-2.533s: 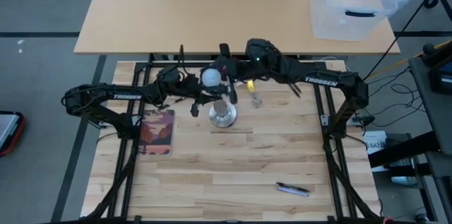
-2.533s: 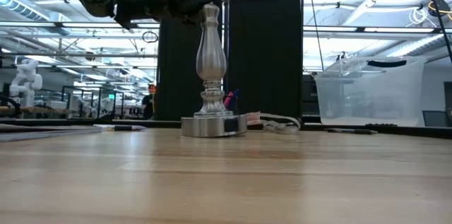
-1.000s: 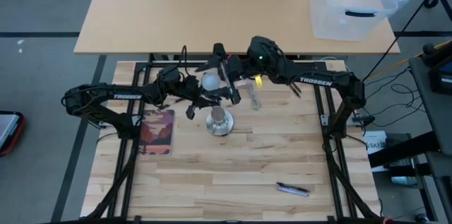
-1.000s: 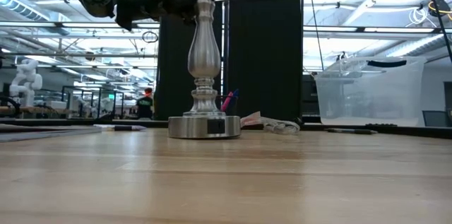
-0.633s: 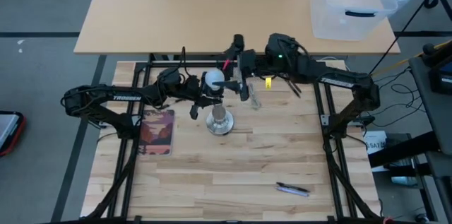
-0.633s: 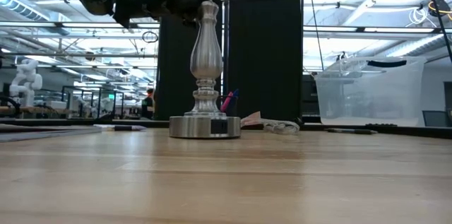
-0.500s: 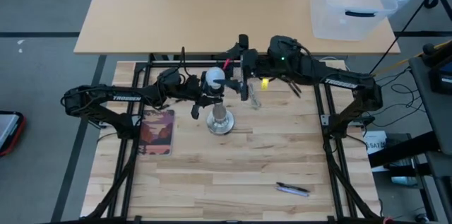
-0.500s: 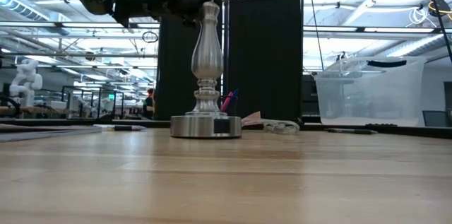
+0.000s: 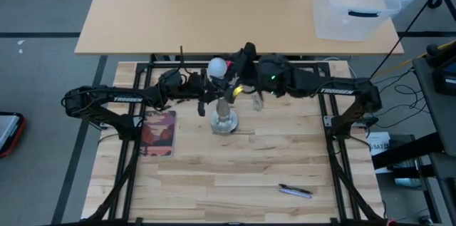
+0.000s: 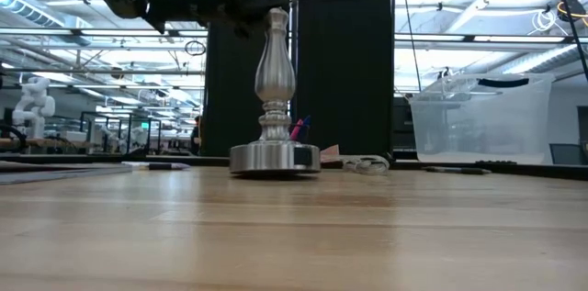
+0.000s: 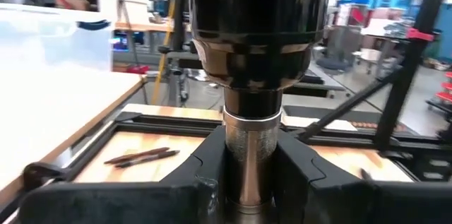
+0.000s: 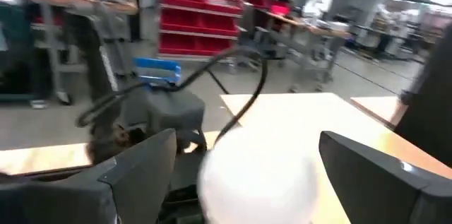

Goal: Screw lightbulb
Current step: Remove the lightbulb from the desk lamp

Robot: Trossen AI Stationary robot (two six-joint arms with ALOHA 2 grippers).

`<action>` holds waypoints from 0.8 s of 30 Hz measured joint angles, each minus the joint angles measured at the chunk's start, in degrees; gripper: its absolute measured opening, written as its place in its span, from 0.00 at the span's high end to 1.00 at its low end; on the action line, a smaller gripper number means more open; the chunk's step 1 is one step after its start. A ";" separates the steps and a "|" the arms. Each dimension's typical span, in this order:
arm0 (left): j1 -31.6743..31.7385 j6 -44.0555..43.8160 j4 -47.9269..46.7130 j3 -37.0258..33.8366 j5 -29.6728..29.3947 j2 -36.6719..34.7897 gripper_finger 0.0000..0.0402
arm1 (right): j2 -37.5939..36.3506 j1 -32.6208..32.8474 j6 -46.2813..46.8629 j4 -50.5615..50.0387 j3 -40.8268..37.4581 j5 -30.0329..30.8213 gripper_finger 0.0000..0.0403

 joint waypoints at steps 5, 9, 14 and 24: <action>-0.41 -0.34 0.07 0.00 -2.37 -0.02 0.82 | 2.48 1.68 0.78 2.42 0.00 9.65 0.15; -1.25 0.43 0.04 0.00 -3.23 -0.02 0.82 | 4.45 2.05 2.84 3.77 -0.13 13.08 0.15; -1.79 0.72 0.05 -0.02 -4.09 -0.02 0.82 | 6.13 2.03 4.84 6.27 -0.01 15.59 0.15; -1.79 1.09 0.00 -0.02 -3.55 -0.02 0.82 | 7.06 2.02 4.22 6.60 -0.07 13.17 0.37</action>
